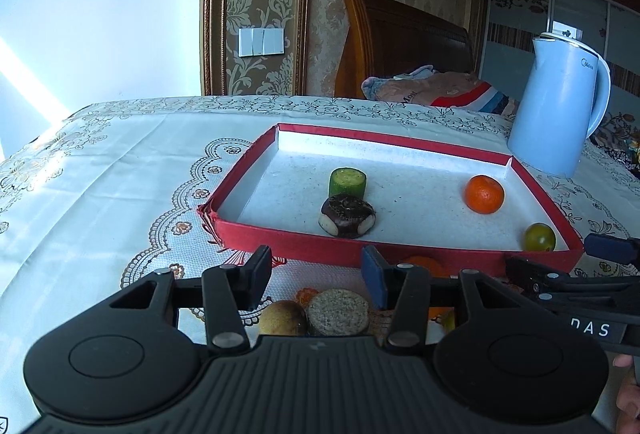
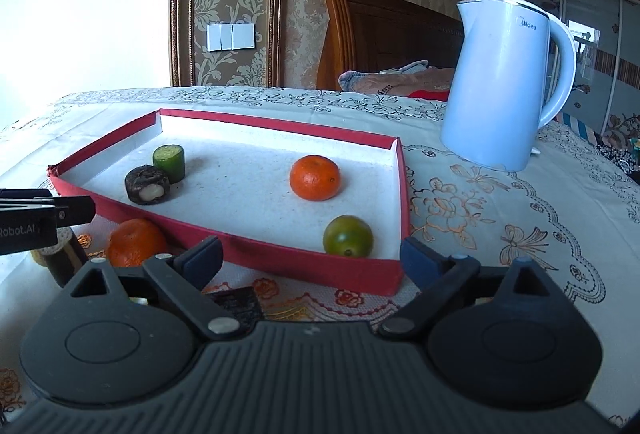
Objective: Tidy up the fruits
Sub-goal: 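Withdraw both tools from the tray toward the items in front of it, then move the left gripper to the black roll cake while the right approaches the dark square cake, then close the left gripper on the black roll cake while the right grasps the dark square cake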
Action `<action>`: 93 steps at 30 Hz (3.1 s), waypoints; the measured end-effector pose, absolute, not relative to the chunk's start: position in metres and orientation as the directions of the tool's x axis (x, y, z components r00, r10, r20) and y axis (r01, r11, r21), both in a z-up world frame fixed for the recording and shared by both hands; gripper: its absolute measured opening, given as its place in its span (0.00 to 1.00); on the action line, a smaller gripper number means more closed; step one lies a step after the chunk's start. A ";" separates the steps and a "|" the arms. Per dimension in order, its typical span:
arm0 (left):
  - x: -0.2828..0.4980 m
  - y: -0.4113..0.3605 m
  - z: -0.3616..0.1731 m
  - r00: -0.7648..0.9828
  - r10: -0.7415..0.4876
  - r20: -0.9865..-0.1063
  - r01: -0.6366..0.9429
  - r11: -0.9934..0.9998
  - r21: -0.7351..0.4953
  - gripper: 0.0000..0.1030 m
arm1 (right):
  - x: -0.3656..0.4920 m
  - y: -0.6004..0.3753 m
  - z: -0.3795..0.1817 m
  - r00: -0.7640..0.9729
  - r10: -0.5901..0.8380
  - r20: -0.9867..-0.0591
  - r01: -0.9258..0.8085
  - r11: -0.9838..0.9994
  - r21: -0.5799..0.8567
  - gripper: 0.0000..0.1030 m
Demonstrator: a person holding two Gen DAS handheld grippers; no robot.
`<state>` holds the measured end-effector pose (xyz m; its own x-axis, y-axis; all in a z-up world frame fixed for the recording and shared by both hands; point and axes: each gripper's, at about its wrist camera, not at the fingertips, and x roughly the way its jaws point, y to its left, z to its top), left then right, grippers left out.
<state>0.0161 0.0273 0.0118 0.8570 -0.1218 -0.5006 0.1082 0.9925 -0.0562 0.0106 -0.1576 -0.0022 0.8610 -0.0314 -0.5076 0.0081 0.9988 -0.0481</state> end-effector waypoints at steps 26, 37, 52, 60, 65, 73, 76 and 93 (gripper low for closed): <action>-0.020 0.032 0.008 0.843 -0.204 -0.497 0.208 0.977 -0.048 0.51 | -0.007 -0.172 -0.002 0.848 0.022 -0.529 -0.005 0.999 0.034 0.93; -0.020 0.029 0.006 0.836 -0.228 -0.499 0.237 0.970 -0.046 0.51 | -0.007 -0.171 -0.003 0.847 0.021 -0.531 -0.006 1.000 0.030 0.95; -0.020 0.007 0.000 0.839 -0.236 -0.490 0.300 0.952 0.055 0.51 | -0.007 -0.172 -0.004 0.845 0.022 -0.534 -0.005 0.999 0.034 0.97; -0.005 0.011 -0.007 0.801 -0.208 -0.561 0.267 0.963 0.024 0.51 | -0.006 -0.172 -0.004 0.844 0.022 -0.535 -0.003 0.999 0.036 0.97; 0.002 0.012 -0.011 0.783 -0.189 -0.592 0.245 0.969 0.016 0.51 | -0.006 -0.172 -0.004 0.844 0.022 -0.535 -0.003 0.999 0.036 0.97; 0.002 0.015 -0.011 0.782 -0.187 -0.594 0.232 0.973 0.000 0.51 | -0.007 -0.172 -0.004 0.844 0.028 -0.536 -0.009 0.999 0.037 0.97; 0.003 0.016 -0.010 0.782 -0.185 -0.595 0.227 0.974 -0.005 0.51 | -0.008 -0.171 -0.004 0.844 0.033 -0.536 -0.017 0.999 0.035 0.97; 0.003 0.015 -0.010 0.784 -0.179 -0.595 0.225 0.974 0.003 0.51 | -0.014 -0.168 -0.004 0.832 0.078 -0.549 -0.071 0.997 0.033 0.97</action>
<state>0.0026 0.0150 -0.0103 0.7839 -0.1786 -0.5946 0.2246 0.9745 0.0033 -0.0139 -0.1683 -0.0038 0.8324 0.0776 -0.5487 -0.0714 0.9969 0.0327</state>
